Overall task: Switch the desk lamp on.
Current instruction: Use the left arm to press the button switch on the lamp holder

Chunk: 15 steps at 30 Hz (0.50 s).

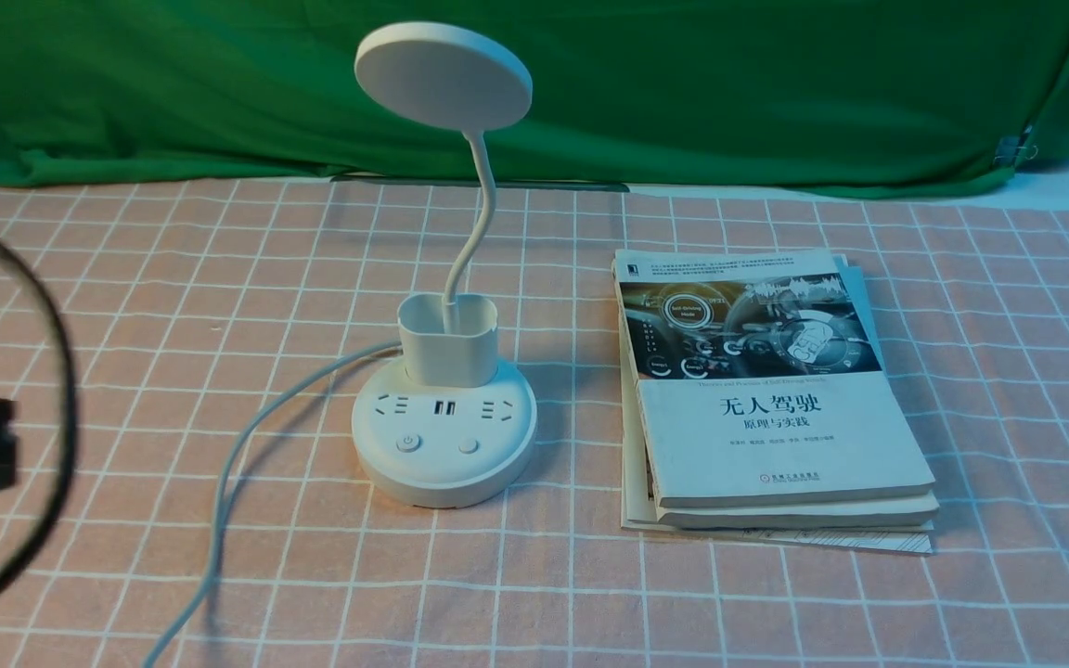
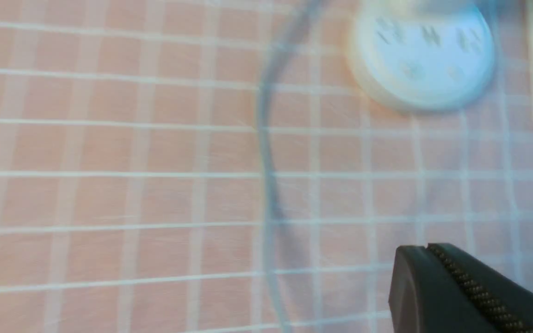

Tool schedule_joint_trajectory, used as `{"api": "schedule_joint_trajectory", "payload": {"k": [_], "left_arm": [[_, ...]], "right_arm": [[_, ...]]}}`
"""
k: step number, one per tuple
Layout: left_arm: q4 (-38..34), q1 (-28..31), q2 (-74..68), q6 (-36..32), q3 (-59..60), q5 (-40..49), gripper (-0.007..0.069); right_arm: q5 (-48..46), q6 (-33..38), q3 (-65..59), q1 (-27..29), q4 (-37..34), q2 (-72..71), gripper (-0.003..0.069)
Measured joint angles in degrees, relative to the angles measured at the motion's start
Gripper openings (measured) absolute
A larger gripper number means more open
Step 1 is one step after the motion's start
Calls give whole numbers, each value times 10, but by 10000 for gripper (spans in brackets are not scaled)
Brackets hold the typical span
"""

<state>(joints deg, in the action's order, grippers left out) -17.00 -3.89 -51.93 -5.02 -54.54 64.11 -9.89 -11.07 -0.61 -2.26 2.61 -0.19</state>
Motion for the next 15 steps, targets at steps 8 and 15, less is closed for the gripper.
{"api": "schedule_joint_trajectory", "payload": {"k": [8,15], "left_arm": [[38,-174,-172,-10,-1,-129,21],[54,-265,-340,6,-45,-223,21]], "right_arm": [[0,0,0,0,0,0,239],[0,0,0,0,0,0,238]]}}
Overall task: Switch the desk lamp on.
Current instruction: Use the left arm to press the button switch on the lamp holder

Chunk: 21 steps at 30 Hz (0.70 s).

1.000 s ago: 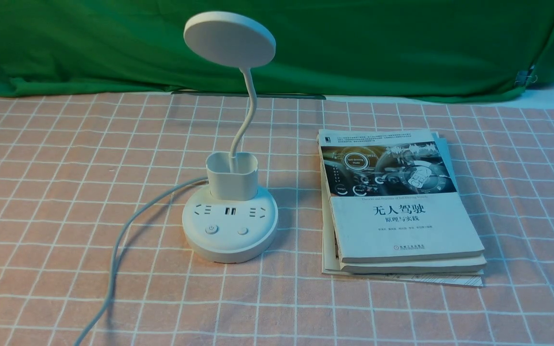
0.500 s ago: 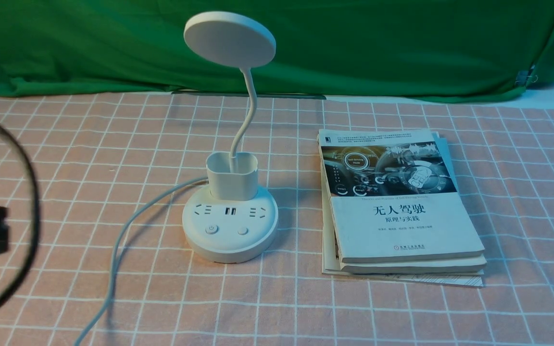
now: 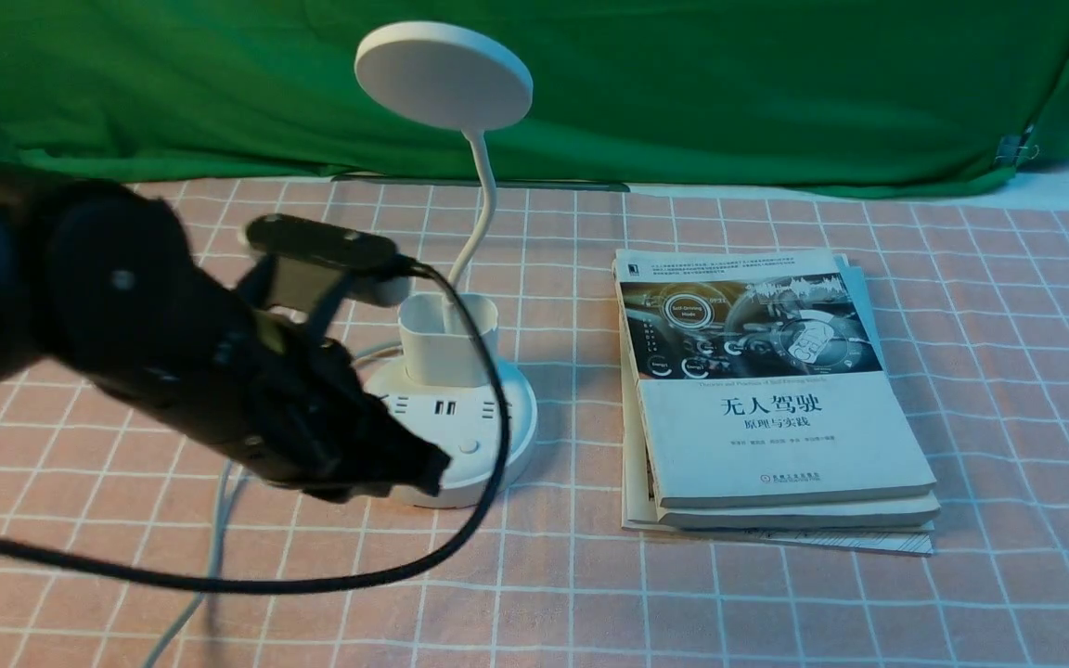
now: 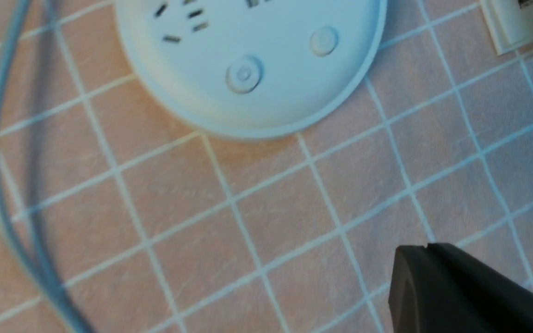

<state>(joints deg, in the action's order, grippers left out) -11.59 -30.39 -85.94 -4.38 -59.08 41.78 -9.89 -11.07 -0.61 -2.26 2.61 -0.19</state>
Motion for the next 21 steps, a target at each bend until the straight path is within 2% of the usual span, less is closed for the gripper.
{"api": "schedule_joint_trajectory", "payload": {"k": [10,21], "left_arm": [[22,-2,-170,1,-117,-37,21],[49,-2,-231,15,-147,-38,21]], "right_arm": [[0,0,0,0,0,0,238],[0,0,0,0,0,0,238]]}}
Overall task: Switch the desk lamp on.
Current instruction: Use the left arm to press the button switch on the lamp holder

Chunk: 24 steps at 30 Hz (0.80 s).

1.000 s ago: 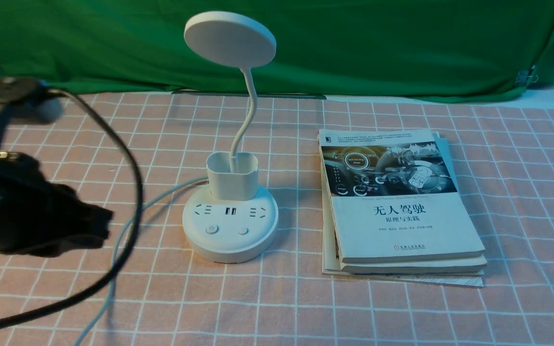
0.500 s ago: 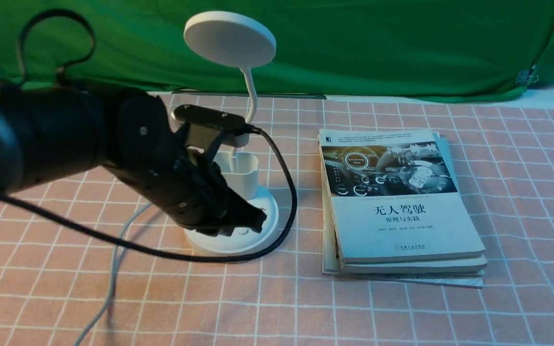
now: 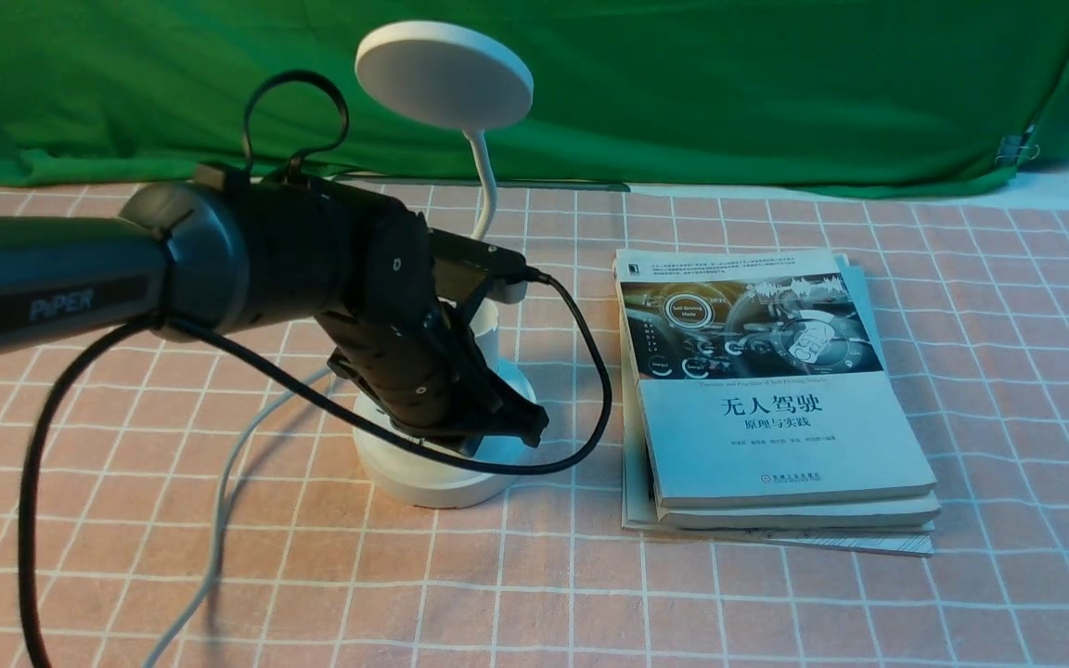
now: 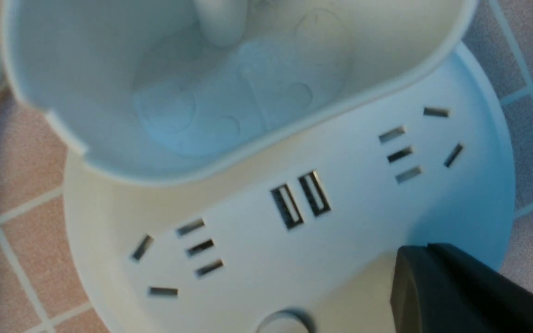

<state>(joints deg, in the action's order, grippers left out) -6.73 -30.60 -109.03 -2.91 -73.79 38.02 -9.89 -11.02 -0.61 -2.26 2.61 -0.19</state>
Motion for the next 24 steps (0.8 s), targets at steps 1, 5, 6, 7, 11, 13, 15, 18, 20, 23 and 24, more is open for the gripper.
{"api": "schedule_joint_trajectory", "payload": {"k": [1,5,6,7,11,13,15,18,20,23,24], "left_arm": [[2,0,-1,0,0,0,21],[4,0,-5,1,-3,2,21],[5,0,-6,3,-4,2,21],[5,0,-7,5,-4,2,21],[5,0,-20,14,-10,6,21],[5,0,-25,14,-12,10,21],[5,0,-27,14,-15,14,21],[5,0,-26,14,-15,14,21],[5,0,-17,14,-15,14,21],[4,0,13,19,7,16,21],[3,0,23,22,16,14,21]], "right_arm": [[0,0,0,0,0,0,238],[0,0,0,0,0,0,238],[0,0,0,0,0,0,238],[0,0,0,0,0,0,238],[0,-1,0,0,0,0,238],[0,-1,0,0,0,0,238],[0,-1,0,0,0,0,238],[0,-1,0,0,0,0,238],[0,-1,0,0,0,0,238],[0,-1,0,0,0,0,238],[0,0,0,0,0,0,238]]}}
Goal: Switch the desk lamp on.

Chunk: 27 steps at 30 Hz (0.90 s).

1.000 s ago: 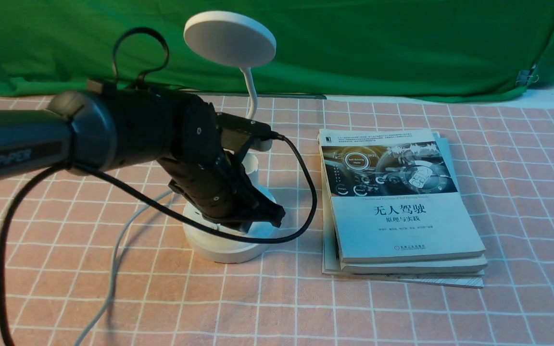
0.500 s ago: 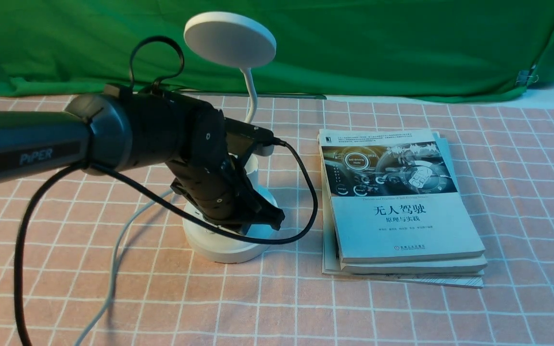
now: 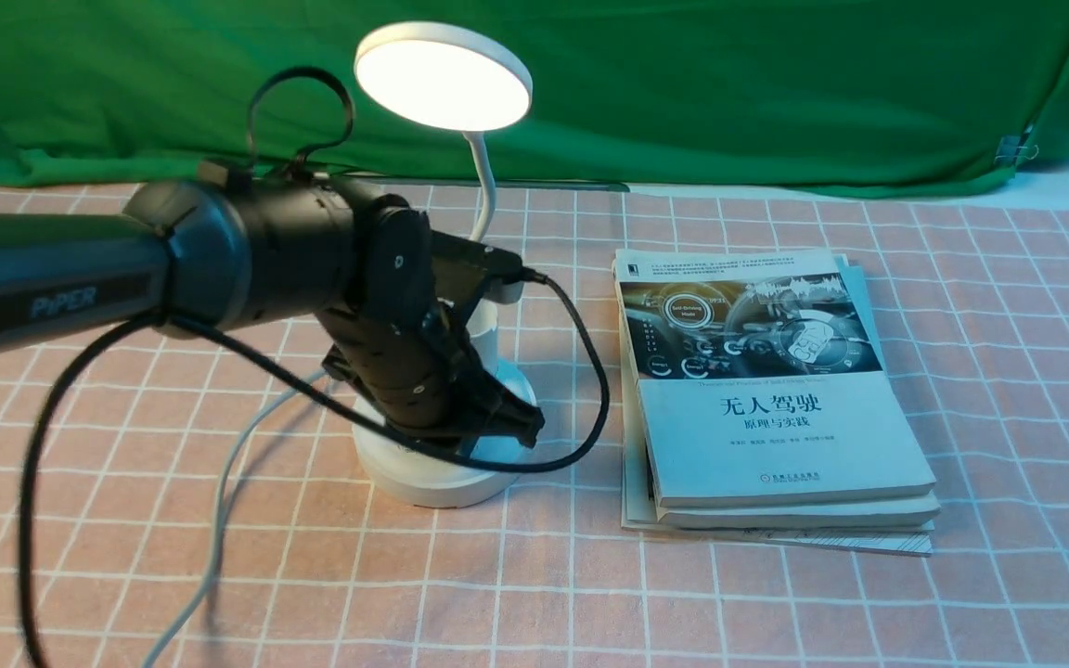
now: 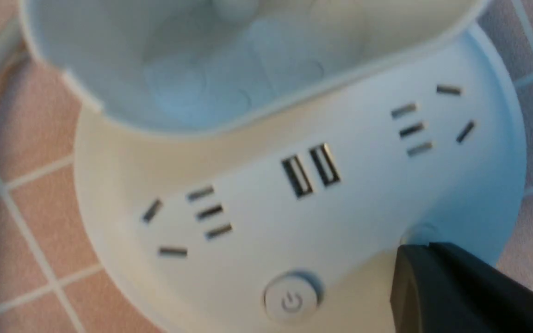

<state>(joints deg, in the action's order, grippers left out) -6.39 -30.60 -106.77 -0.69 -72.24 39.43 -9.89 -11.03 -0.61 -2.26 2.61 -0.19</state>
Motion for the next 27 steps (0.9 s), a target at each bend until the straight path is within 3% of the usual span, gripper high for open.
{"api": "schedule_joint_trajectory", "payload": {"k": [14,19,27], "left_arm": [[-31,0,380,79,273,-186,21],[-34,0,459,83,318,-191,21],[28,0,519,84,324,-198,21]], "right_arm": [[0,0,0,0,0,0,238],[0,0,0,0,0,0,238],[0,0,0,0,0,0,238]]}}
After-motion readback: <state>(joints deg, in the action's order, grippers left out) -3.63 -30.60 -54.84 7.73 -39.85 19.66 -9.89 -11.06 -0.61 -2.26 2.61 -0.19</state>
